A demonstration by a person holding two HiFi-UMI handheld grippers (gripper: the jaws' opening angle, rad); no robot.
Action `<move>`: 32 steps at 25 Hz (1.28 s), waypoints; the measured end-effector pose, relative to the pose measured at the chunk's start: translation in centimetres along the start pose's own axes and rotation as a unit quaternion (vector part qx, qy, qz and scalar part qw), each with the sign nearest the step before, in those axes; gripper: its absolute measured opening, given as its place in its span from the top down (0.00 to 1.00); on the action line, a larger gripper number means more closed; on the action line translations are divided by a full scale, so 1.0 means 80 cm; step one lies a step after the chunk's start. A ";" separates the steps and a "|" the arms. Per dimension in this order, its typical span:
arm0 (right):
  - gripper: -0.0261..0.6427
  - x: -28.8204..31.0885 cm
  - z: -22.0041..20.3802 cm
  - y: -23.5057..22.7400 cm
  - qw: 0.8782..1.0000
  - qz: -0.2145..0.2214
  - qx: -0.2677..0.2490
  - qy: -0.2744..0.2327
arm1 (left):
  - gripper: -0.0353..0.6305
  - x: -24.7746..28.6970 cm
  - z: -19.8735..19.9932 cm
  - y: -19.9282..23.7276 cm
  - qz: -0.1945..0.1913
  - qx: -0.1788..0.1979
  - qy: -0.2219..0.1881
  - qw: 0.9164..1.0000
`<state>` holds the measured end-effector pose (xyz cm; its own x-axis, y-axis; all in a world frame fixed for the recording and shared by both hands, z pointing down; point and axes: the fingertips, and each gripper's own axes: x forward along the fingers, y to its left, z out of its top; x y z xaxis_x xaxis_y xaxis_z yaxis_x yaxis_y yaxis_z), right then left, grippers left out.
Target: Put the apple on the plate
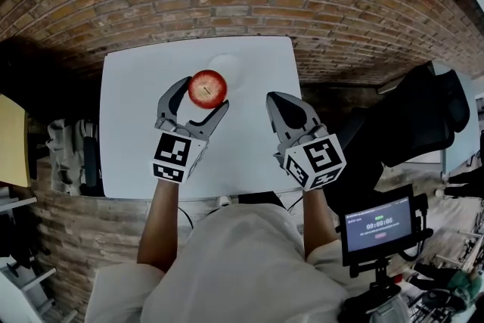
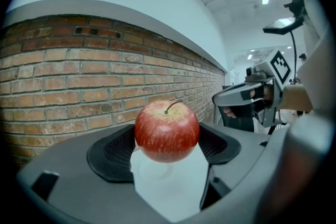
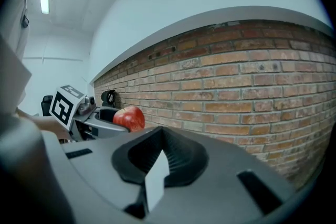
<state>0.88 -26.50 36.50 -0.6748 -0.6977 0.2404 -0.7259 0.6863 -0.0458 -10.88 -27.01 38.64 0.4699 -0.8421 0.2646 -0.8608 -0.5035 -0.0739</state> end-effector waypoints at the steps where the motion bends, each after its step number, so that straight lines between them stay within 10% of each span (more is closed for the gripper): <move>1: 0.96 0.004 -0.002 -0.001 1.000 0.000 0.000 0.003 | 0.38 0.004 -0.003 0.002 -0.001 0.000 0.003 1.000; 32: 0.96 0.099 -0.090 -0.075 0.995 0.008 0.059 0.081 | 0.38 0.174 -0.134 0.049 -0.041 -0.037 0.095 0.994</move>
<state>0.83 -34.69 45.69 -0.6633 -0.6382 0.3908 -0.7321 0.6616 -0.1622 -9.83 -38.63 52.36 0.5003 -0.7434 0.4438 -0.8361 -0.5480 0.0246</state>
